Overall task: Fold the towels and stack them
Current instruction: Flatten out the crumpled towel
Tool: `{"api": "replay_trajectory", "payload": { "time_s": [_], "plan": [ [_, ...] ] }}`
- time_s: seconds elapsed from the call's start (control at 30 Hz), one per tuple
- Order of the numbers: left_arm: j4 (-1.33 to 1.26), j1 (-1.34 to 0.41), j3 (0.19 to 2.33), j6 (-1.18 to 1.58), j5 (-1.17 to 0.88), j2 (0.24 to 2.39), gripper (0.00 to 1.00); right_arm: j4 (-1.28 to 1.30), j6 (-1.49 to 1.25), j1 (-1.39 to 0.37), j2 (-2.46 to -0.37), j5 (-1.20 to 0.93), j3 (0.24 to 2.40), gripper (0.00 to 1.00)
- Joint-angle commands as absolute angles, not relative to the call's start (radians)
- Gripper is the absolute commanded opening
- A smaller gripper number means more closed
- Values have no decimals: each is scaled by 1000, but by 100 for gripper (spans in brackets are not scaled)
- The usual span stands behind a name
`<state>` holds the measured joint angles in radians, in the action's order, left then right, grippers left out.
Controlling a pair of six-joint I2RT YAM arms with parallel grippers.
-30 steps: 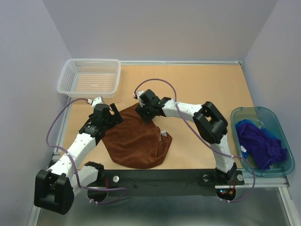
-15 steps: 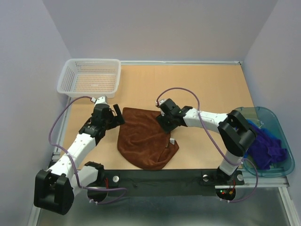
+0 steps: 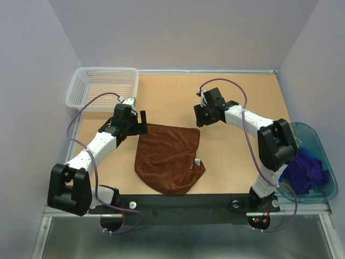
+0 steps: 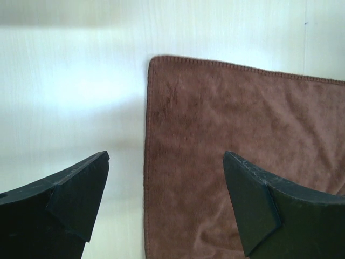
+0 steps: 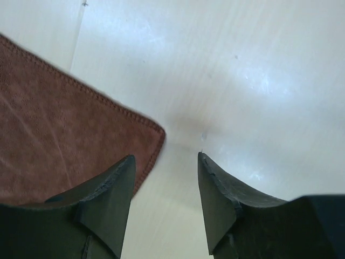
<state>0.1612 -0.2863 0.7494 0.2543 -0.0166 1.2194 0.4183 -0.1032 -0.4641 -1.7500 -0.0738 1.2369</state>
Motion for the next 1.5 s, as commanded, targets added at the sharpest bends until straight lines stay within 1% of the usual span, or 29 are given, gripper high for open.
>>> {"api": "replay_trajectory", "payload": {
  "time_s": [0.0,0.03,0.17,0.2,0.47,0.5,0.83,1.0,1.17,1.37,1.4,1.43,1.47],
  "plan": [
    [172,-287,844,155,-8,1287,99,414,-81,-472,-1833,-133,1319,54],
    [176,-287,863,155,21,1319,99,413,-80,-472,-1845,-138,1327,53],
    [176,-290,899,155,26,1379,98,414,-74,-474,-1894,-126,1345,51],
    [176,-290,902,155,26,1388,98,413,-72,-474,-1899,-123,1345,47],
    [179,-291,930,155,46,1454,96,414,-80,-476,-1947,-112,1354,46],
    [183,-291,933,155,45,1459,96,413,-84,-476,-1948,-112,1356,44],
    [198,-301,959,164,89,1496,96,426,-84,-538,-1968,-5,1315,44],
    [210,-304,980,173,117,1519,96,434,-107,-541,-1982,87,1266,44],
    [230,-308,1012,179,130,1551,94,436,-133,-541,-2002,109,1224,44],
    [244,-311,1034,192,152,1586,94,437,-144,-535,-2002,109,1227,44],
    [247,-311,1037,195,156,1591,93,437,-143,-535,-2000,113,1229,43],
    [248,-311,1040,196,158,1604,92,437,-140,-535,-1997,112,1232,40],
    [247,-313,1049,199,161,1611,91,439,-137,-535,-1999,113,1233,38]
  ]
}}
